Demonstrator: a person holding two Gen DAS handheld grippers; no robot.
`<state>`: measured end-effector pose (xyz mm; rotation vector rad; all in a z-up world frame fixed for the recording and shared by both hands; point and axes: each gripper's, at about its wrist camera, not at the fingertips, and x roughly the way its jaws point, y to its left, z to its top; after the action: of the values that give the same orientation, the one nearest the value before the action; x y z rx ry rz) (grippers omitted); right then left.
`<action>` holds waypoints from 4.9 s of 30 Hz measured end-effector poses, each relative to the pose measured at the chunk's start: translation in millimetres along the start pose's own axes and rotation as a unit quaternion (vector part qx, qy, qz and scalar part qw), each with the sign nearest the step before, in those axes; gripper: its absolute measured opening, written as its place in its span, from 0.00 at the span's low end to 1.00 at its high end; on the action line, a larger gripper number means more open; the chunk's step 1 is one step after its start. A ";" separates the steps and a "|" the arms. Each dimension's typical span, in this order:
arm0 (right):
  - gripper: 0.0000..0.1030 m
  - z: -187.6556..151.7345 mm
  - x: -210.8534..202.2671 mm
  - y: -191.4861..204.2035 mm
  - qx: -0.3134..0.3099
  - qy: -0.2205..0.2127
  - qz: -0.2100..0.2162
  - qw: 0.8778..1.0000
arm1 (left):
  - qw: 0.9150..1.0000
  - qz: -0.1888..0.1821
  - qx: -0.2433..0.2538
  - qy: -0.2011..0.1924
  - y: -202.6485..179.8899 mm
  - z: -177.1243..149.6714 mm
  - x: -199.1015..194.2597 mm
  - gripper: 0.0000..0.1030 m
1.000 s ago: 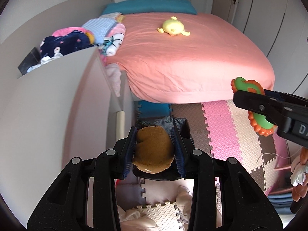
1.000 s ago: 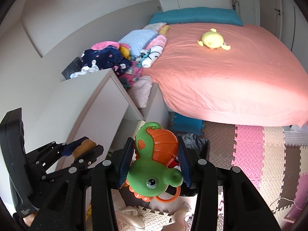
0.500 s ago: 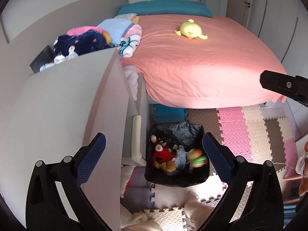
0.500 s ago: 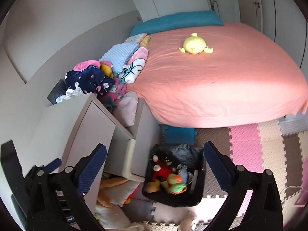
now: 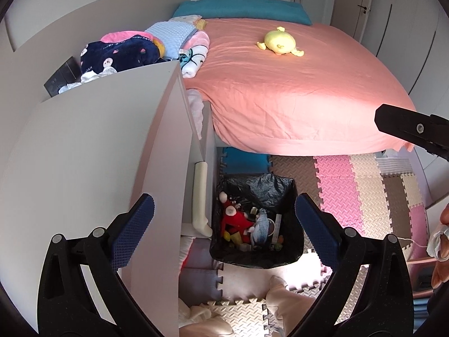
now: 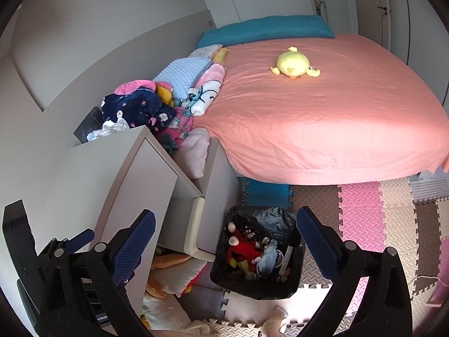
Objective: Collect trash
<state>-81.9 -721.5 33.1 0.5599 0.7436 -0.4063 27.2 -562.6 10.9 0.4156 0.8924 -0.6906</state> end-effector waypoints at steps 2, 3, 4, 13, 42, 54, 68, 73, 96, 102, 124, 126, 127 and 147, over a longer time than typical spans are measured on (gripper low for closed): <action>0.97 -1.0 -1.9 6.3 -0.006 0.000 0.009 1.000 | 1.000 -0.003 -0.003 -0.001 4.3 -1.4 -4.0 0.94; 0.97 -1.2 -2.8 10.0 -0.009 0.000 0.013 1.000 | 1.000 -0.002 -0.005 -0.004 6.7 -3.1 -7.0 0.95; 0.97 -2.0 -4.1 15.9 -0.013 -0.001 0.018 1.000 | 1.000 -0.002 -0.007 -0.005 9.3 -4.7 -9.8 0.95; 0.97 -13.3 -7.0 64.3 -0.058 0.004 0.026 0.998 | 0.999 0.009 -0.029 -0.014 40.4 -18.3 -30.7 0.95; 0.97 -72.0 -16.2 213.0 -0.134 0.022 0.094 0.986 | 0.986 0.044 -0.154 -0.038 178.3 -102.1 -103.3 0.95; 0.97 -110.3 -13.3 291.7 -0.186 0.043 0.138 0.972 | 0.973 0.093 -0.208 -0.047 246.0 -156.0 -147.1 0.94; 0.97 -193.2 -27.4 379.6 -0.241 0.070 0.150 0.956 | 0.958 0.149 -0.244 -0.024 318.0 -250.0 -190.4 0.95; 0.97 -236.3 -27.7 402.1 -0.253 0.098 0.139 0.952 | 0.950 0.163 -0.265 -0.024 343.3 -289.1 -208.1 0.94; 0.98 -309.3 -10.7 451.3 -0.306 0.077 0.063 0.947 | 0.939 0.183 -0.293 0.002 373.6 -364.3 -197.8 0.95; 0.98 -308.7 -9.1 451.8 -0.304 0.077 0.060 0.948 | 0.938 0.183 -0.293 0.002 374.0 -364.8 -197.5 0.95; 0.98 -309.3 -9.9 452.1 -0.304 0.077 0.060 0.948 | 0.938 0.183 -0.293 0.002 374.3 -364.9 -197.5 0.95; 0.98 -309.3 -10.0 452.2 -0.304 0.077 0.060 0.948 | 0.938 0.183 -0.293 0.002 374.1 -364.8 -197.4 0.95; 0.98 -309.2 -9.8 452.2 -0.304 0.077 0.060 0.948 | 0.938 0.183 -0.293 0.002 374.1 -364.6 -197.2 0.95; 0.98 -309.3 -10.1 452.4 -0.304 0.077 0.060 0.948 | 0.938 0.184 -0.294 0.003 374.3 -364.7 -197.8 0.95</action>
<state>-8.7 -179.1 3.2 0.0513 0.9280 -0.0060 -3.4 -5.4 -16.7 0.0399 0.9461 -0.0611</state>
